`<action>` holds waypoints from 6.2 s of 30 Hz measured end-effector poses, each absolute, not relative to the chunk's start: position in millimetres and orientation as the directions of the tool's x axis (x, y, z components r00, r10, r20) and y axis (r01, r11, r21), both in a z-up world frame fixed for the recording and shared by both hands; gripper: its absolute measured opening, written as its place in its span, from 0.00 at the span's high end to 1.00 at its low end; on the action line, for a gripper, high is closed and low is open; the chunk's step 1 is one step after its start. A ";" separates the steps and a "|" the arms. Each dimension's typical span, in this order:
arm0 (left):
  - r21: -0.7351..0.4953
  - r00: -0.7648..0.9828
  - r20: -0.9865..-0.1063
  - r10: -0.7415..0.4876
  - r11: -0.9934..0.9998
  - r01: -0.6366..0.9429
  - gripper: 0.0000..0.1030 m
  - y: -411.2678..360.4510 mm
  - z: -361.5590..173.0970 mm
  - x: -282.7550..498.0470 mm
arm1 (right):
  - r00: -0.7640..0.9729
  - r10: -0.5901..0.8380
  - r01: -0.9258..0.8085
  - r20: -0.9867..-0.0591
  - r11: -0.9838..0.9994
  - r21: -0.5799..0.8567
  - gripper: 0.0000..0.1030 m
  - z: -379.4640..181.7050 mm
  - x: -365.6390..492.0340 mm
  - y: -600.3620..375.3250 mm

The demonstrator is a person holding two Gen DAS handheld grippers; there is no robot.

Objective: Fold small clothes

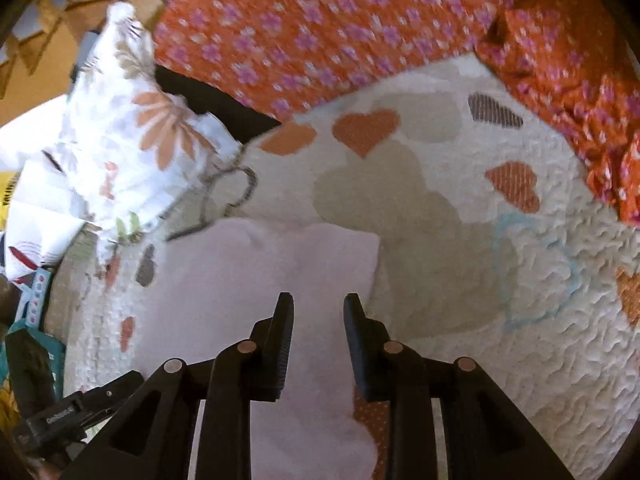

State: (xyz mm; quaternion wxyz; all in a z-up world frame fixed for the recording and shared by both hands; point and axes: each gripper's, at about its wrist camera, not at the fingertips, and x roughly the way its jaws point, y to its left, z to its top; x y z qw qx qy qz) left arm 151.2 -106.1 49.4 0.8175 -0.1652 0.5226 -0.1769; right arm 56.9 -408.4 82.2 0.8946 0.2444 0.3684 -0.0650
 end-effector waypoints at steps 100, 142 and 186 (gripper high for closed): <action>-0.004 0.461 -0.880 -0.113 0.973 0.229 0.00 -87.3 -2.2 -36.3 | 0.534 -0.037 0.210 -0.845 0.974 0.090 0.40 31.7 -96.8 -288.5; -0.037 0.470 -0.873 -0.130 0.978 0.203 0.00 -83.4 -1.0 -35.5 | 0.536 -0.057 0.164 -0.843 0.986 0.037 0.37 30.2 -98.6 -274.3; -0.074 0.577 -0.797 -0.176 0.978 0.196 0.00 -82.6 33.5 -49.4 | 0.602 -0.122 0.181 -0.789 0.983 -0.014 0.35 43.4 -103.4 -271.2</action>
